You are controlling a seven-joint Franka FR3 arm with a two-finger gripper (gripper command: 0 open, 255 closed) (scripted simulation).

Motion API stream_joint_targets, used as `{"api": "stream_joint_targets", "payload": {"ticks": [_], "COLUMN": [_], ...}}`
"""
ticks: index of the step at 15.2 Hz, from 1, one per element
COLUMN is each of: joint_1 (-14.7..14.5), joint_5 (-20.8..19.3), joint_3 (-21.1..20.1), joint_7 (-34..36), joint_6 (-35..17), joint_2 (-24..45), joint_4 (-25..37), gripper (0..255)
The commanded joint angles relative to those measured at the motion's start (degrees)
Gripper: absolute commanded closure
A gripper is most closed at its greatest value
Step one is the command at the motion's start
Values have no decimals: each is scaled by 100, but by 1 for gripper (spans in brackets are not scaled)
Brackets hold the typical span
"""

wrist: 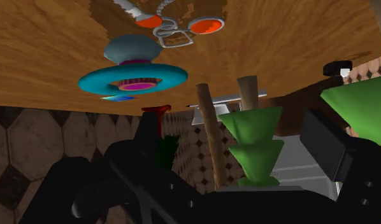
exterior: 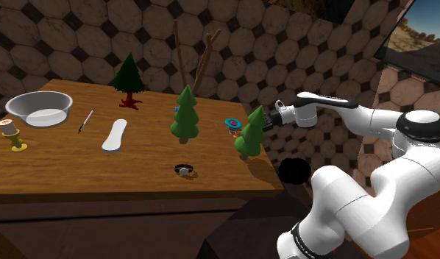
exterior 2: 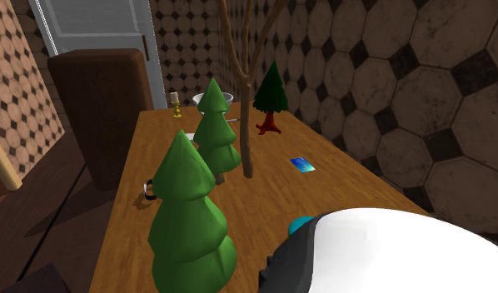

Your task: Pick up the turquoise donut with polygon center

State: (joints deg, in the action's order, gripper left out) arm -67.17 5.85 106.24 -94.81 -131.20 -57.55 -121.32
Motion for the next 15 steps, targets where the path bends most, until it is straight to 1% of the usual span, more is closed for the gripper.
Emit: {"api": "stream_joint_targets", "payload": {"ticks": [1, 4, 6, 7, 15], "joint_1": [-510, -1246, -1749, -1946, -2116], "joint_5": [-59, -102, -111, -110, -223], "joint_3": [299, 533, 602, 611, 862], "joint_7": [-299, -676, -913, -998, -1238], "joint_6": [230, 720, 1122, 1289, 1260], "joint_2": [-551, -1347, -1862, -2052, -2361], "joint_4": [583, 1631, 2417, 2734, 2968], "gripper": [0, 0, 0, 0, 0]}}
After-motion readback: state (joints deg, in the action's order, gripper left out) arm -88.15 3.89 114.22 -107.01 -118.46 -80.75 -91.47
